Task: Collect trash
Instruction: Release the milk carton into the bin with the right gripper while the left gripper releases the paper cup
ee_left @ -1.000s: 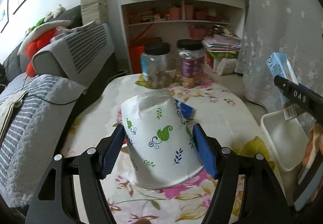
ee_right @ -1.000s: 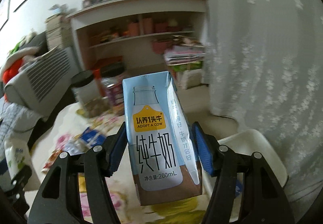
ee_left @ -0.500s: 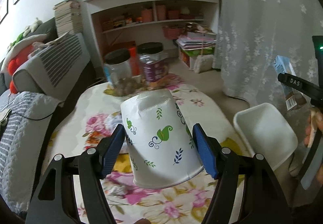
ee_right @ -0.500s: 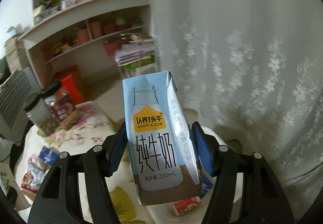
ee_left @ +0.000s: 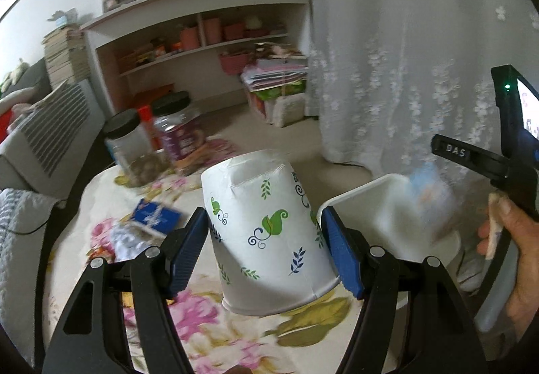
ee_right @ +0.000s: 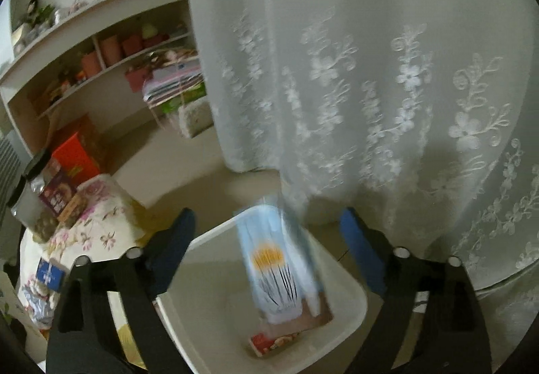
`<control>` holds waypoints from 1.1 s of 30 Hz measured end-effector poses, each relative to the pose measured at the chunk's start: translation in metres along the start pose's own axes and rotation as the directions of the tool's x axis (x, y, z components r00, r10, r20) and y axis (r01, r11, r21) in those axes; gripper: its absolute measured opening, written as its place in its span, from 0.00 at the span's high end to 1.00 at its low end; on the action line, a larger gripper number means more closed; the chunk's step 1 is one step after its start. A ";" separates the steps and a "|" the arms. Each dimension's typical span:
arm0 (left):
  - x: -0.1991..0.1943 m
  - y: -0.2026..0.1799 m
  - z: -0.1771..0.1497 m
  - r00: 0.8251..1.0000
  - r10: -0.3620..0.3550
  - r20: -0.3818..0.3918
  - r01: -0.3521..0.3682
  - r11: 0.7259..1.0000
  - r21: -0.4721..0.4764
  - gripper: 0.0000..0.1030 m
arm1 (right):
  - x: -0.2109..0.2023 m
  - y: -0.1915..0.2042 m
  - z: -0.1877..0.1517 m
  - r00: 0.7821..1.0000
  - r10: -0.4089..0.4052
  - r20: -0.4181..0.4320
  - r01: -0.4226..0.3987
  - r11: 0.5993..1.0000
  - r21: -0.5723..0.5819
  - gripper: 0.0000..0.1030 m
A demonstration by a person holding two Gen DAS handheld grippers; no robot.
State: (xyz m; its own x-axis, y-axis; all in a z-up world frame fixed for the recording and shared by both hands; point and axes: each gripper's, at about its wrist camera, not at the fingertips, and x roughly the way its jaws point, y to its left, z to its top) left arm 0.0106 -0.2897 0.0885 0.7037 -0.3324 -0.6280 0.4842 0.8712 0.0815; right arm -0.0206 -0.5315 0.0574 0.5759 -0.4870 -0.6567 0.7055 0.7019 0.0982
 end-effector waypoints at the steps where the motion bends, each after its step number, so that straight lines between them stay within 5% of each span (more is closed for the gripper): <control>1: 0.000 -0.006 0.002 1.000 -0.009 0.004 0.009 1.000 0.005 0.34 | -0.001 -0.005 0.002 1.000 0.001 0.001 -0.001 1.000 0.011 0.16; 7: 0.006 -0.045 0.018 0.998 -0.062 0.019 0.061 0.997 0.044 0.34 | -0.007 -0.031 0.010 1.000 -0.022 0.021 0.021 0.997 0.070 0.08; 25: 0.046 -0.152 0.069 0.981 -0.192 0.008 0.189 0.974 0.122 0.32 | -0.020 -0.123 0.023 0.990 -0.137 0.029 0.124 0.953 0.277 0.08; 33: 0.061 -0.168 0.072 0.979 -0.203 -0.031 0.205 0.968 0.145 0.11 | -0.018 -0.139 0.023 0.990 -0.141 0.017 0.128 0.934 0.334 0.08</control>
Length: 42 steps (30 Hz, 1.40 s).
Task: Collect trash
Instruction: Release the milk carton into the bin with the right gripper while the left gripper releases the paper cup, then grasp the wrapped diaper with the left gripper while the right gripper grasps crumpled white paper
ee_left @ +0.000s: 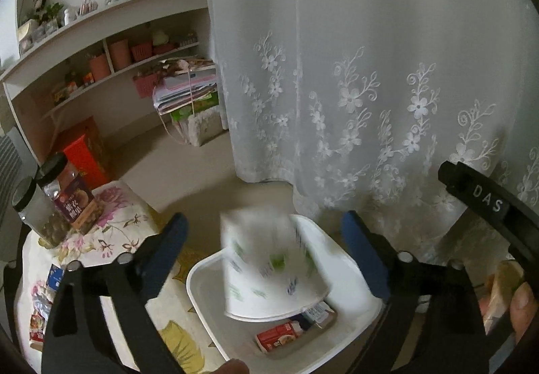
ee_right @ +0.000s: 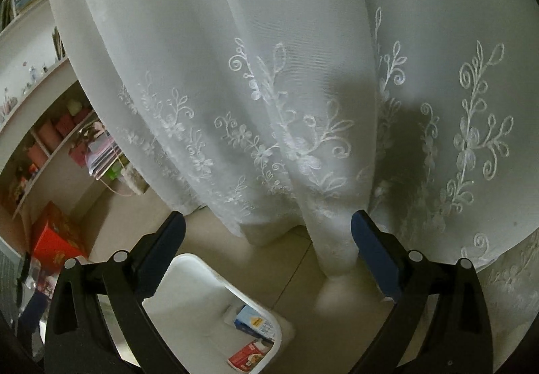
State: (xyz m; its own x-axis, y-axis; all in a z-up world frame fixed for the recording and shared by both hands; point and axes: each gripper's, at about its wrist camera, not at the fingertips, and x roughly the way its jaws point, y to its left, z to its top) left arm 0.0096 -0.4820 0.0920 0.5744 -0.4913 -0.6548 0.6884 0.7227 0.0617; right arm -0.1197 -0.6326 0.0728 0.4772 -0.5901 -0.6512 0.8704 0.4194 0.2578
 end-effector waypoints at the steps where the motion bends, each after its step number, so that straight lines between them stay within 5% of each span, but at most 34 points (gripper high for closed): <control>1: 0.001 0.001 -0.001 1.000 0.000 -0.007 0.000 1.000 -0.002 0.11 | 0.000 0.001 -0.001 1.000 0.002 -0.002 -0.002 1.000 -0.004 0.08; 16: -0.012 0.037 -0.025 0.997 0.068 -0.030 -0.068 0.998 -0.005 0.11 | -0.007 0.042 -0.016 1.000 0.023 -0.013 -0.025 0.992 -0.124 0.07; 26: -0.029 0.086 -0.062 0.987 0.134 -0.088 -0.140 0.988 -0.062 0.11 | -0.018 0.106 -0.057 0.998 0.032 -0.053 -0.048 0.941 -0.335 0.07; 34: -0.043 0.152 -0.116 0.954 0.239 -0.179 -0.261 0.959 -0.111 0.11 | -0.025 0.158 -0.104 0.988 0.077 -0.137 -0.130 0.891 -0.436 0.07; 42: -0.065 0.220 -0.166 0.903 0.324 -0.281 -0.382 0.905 -0.187 0.11 | -0.035 0.218 -0.177 0.949 0.141 -0.281 -0.278 0.795 -0.539 0.07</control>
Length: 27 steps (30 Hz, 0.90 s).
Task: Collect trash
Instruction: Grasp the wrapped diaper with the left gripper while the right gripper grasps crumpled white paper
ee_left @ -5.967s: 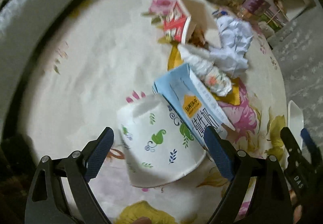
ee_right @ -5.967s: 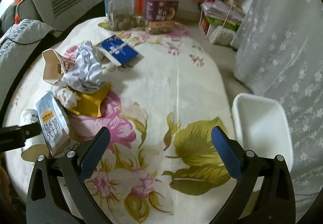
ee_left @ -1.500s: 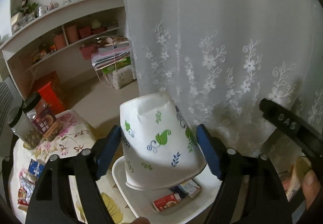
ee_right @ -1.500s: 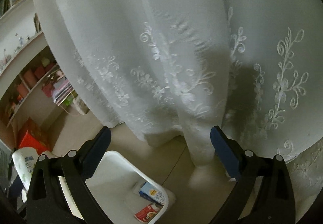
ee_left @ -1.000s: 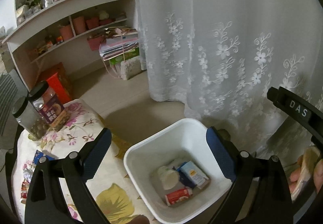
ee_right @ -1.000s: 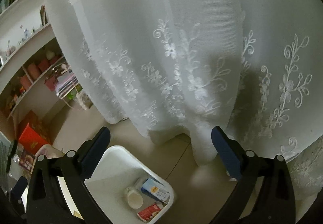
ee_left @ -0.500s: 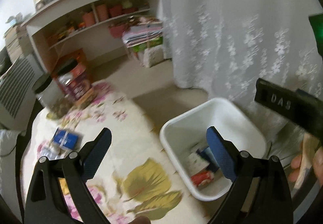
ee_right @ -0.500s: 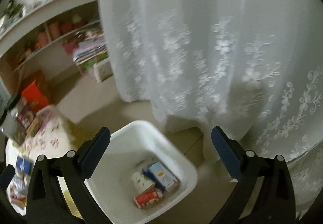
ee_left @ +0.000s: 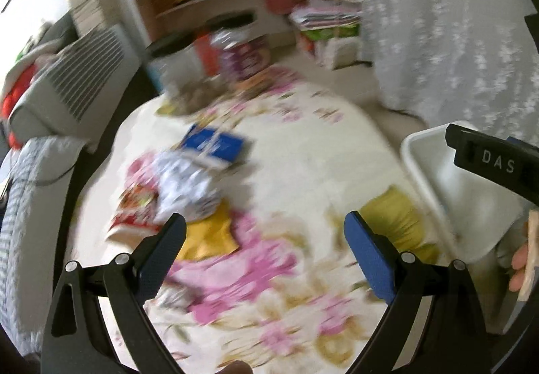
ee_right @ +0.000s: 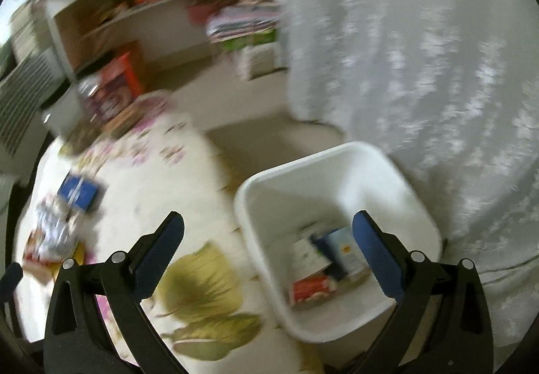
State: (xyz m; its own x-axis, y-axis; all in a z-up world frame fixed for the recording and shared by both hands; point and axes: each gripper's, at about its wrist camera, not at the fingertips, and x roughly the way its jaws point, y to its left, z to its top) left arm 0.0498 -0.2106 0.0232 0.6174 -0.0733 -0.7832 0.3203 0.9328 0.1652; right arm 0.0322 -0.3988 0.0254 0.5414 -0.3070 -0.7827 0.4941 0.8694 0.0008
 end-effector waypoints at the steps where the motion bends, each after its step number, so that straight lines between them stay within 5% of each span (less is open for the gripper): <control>1: 0.003 0.009 -0.006 1.000 0.015 -0.015 -0.015 1.000 -0.015 0.11 | 0.001 0.009 -0.002 1.000 0.006 -0.004 -0.007 1.000 -0.021 0.07; 7: 0.020 0.060 -0.034 0.989 0.103 -0.110 -0.116 0.986 -0.120 0.11 | 0.004 0.054 -0.011 0.999 0.045 -0.019 -0.047 0.991 -0.124 0.07; 14: 0.055 0.107 -0.053 0.956 0.167 -0.243 -0.231 0.937 -0.264 0.11 | 0.019 0.079 -0.023 0.993 0.064 -0.095 -0.081 0.979 -0.185 0.07; 19: 0.087 0.125 -0.064 0.937 0.075 -0.341 -0.209 0.903 -0.375 0.11 | 0.023 0.090 -0.028 0.991 0.076 -0.113 -0.099 0.973 -0.206 0.07; 22: 0.095 0.130 -0.073 0.932 -0.014 -0.362 -0.148 0.898 -0.414 0.33 | 0.028 0.097 -0.028 0.984 0.106 -0.142 -0.133 0.972 -0.193 0.07; 24: 0.090 0.131 -0.078 0.943 -0.012 -0.333 -0.122 0.917 -0.380 0.44 | 0.030 0.106 -0.028 0.978 0.139 -0.153 -0.167 0.968 -0.185 0.07; 27: 0.083 0.139 -0.085 0.944 -0.053 -0.325 -0.073 0.928 -0.364 0.49 | 0.029 0.127 -0.029 0.971 0.185 -0.150 -0.215 0.953 -0.212 0.07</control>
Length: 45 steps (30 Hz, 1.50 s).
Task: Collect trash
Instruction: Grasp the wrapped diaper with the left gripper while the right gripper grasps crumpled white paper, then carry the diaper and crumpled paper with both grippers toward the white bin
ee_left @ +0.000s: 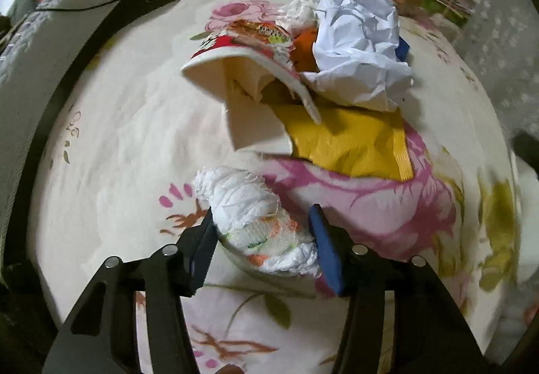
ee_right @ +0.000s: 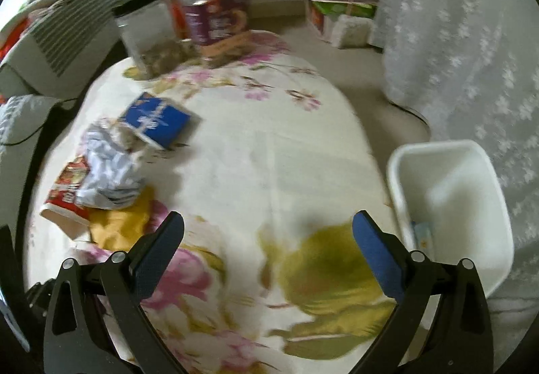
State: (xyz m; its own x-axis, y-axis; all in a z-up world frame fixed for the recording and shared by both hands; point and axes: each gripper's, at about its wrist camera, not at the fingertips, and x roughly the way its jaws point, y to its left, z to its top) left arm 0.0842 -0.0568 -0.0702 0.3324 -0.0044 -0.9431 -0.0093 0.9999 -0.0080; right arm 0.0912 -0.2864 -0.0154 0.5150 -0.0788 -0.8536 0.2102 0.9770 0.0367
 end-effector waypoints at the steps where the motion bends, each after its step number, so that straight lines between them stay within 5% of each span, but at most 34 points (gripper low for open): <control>1: -0.003 0.006 -0.001 1.000 -0.007 -0.007 0.007 1.000 -0.002 0.49 | 0.001 0.006 0.001 1.000 0.013 0.000 -0.013 1.000 -0.013 0.07; 11: -0.045 0.056 -0.005 0.988 0.056 0.146 -0.067 0.995 0.072 0.50 | 0.025 0.091 0.019 0.973 0.231 -0.007 -0.230 0.964 -0.132 0.07; 21: -0.043 0.075 -0.008 0.979 0.070 0.194 -0.085 0.994 0.072 0.50 | 0.069 0.122 0.037 0.958 0.287 -0.027 -0.288 0.956 -0.049 0.07; 22: -0.045 0.078 -0.009 0.979 0.069 0.192 -0.082 0.995 0.062 0.49 | 0.075 0.122 0.036 0.959 0.282 -0.033 -0.284 0.958 -0.051 0.12; 24: -0.044 0.083 -0.006 0.980 0.067 0.187 -0.074 0.997 0.032 0.50 | 0.081 0.120 0.033 0.957 0.286 -0.039 -0.288 0.956 -0.056 0.46; 25: -0.044 0.086 -0.004 0.980 0.066 0.186 -0.071 0.997 0.018 0.50 | 0.082 0.119 0.033 0.950 0.309 -0.046 -0.311 0.949 -0.056 0.48; 30: -0.052 0.090 -0.001 0.971 0.074 0.225 -0.071 0.997 -0.024 0.50 | 0.053 0.127 0.031 0.953 0.302 0.030 -0.297 0.947 -0.120 0.49; 45: -0.101 0.068 0.004 0.904 0.091 0.417 -0.106 0.994 0.011 0.49 | -0.025 0.102 0.021 0.940 0.292 0.174 -0.264 0.950 -0.165 0.49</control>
State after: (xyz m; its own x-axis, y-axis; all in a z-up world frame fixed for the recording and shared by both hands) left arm 0.0535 0.0113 0.0259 0.6933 0.0921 -0.7148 -0.0337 0.9949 0.0955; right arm 0.1175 -0.1894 0.0207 0.6902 0.1766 -0.7017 -0.0736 0.9819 0.1748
